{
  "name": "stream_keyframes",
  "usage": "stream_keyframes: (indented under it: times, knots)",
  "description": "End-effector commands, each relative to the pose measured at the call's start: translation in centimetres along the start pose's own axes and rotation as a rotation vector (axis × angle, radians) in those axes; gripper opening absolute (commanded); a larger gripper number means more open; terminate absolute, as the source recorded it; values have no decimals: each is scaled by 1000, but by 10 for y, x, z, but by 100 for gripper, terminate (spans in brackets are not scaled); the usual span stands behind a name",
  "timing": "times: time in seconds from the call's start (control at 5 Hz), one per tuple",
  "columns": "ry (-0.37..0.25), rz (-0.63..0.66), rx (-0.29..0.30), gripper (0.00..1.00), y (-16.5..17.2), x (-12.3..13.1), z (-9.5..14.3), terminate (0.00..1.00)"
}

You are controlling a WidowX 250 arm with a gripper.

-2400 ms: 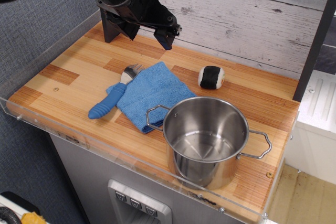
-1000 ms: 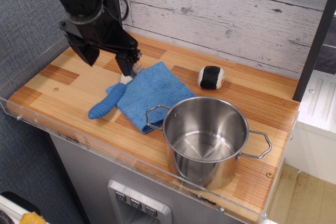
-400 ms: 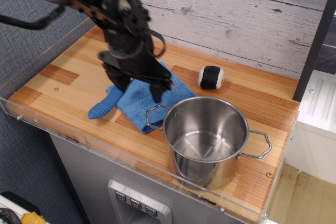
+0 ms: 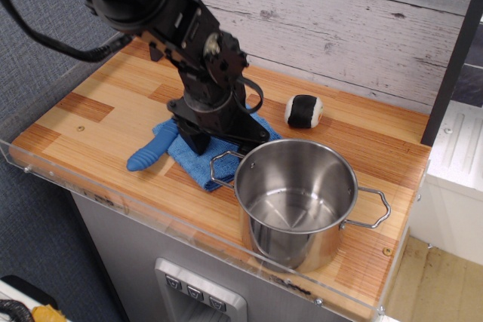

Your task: Slide the blue rag to the left, away from the silver pot.

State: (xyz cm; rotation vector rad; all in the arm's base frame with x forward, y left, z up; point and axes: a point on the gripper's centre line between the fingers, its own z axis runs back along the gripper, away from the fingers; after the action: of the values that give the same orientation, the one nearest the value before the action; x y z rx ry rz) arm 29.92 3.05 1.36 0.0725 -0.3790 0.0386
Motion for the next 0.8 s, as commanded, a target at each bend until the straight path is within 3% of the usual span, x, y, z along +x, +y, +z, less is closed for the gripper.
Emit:
stream_keyframes:
  times: [0.0,0.6]
  knots:
    - [21,65,30,100,32,1,-18,0]
    - [56,141,99,100,93,-15,-34,0]
